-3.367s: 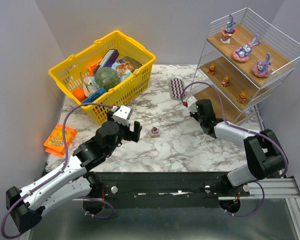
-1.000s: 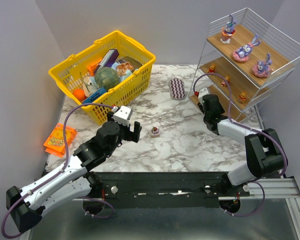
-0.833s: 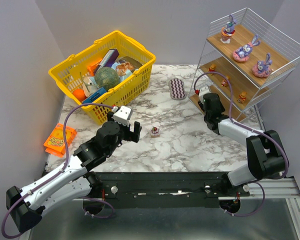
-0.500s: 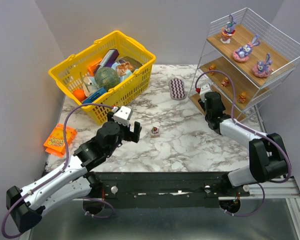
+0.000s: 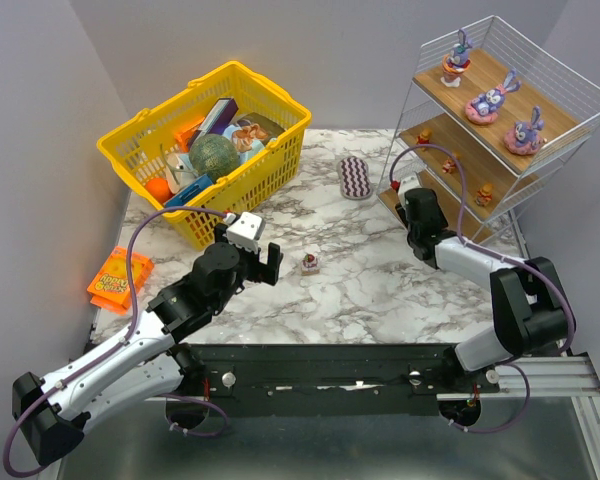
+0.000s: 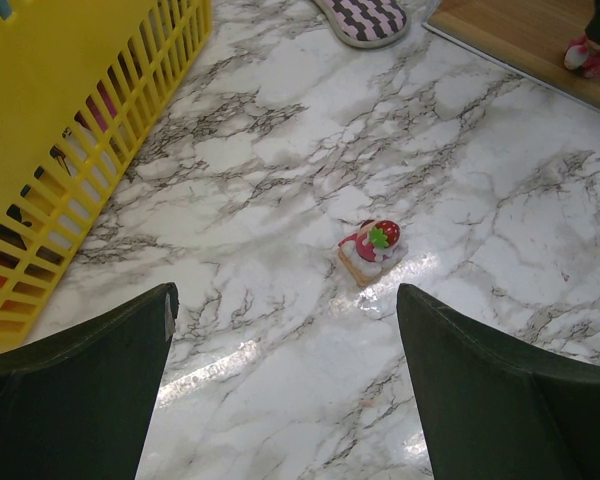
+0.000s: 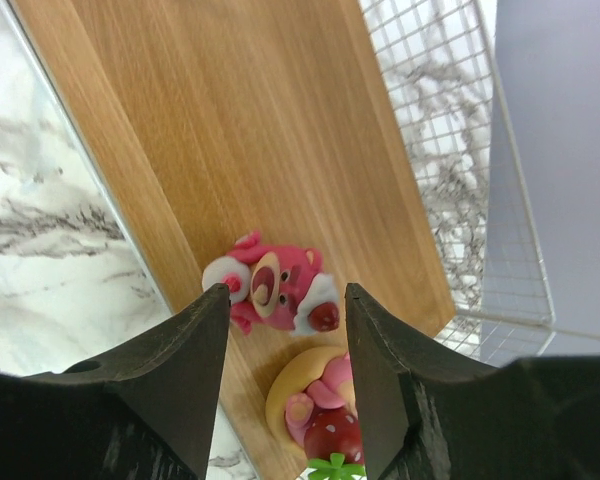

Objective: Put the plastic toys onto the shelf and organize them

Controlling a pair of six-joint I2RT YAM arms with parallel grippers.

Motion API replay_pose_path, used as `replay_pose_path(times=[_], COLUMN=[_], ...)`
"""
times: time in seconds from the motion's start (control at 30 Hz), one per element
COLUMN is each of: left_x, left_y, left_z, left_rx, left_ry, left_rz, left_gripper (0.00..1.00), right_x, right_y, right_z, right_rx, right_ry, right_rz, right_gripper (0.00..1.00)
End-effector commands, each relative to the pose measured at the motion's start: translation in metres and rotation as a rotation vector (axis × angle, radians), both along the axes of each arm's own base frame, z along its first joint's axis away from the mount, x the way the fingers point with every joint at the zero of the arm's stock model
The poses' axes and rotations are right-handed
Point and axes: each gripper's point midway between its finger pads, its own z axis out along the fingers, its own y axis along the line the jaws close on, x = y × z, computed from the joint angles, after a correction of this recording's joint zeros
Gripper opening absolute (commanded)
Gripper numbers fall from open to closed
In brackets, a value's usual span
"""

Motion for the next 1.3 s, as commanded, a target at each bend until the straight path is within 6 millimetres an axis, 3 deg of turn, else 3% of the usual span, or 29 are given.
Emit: replay_pose_path(times=[0.0,0.37,0.83,1.27], left_x=[0.003,0.004,0.004,0.005], left_y=[0.004,0.004,0.006,0.005], left_z=[-0.002,-0.003,-0.002,-0.002], left_rx=[0.004,0.008,0.009,0.008], left_ry=[-0.007,-0.004,-0.009,-0.008], left_rz=[0.023,0.026,0.031,0.032], left_gripper=[0.99,0.99,0.99,0.99], right_x=[-0.005,-0.003,0.003,0.004], right_y=[-0.010,-0.014,-0.002,-0.007], right_z=[-0.012,-0.017,-0.019,-0.008], right_rx=[-0.010,-0.004,0.013,0.005], right_ry=[0.001,0.008,0.029,-0.010], right_rz=[-0.058,-0.060,0.071,0.057], right_gripper=[0.57,0.55,0.30,0.28])
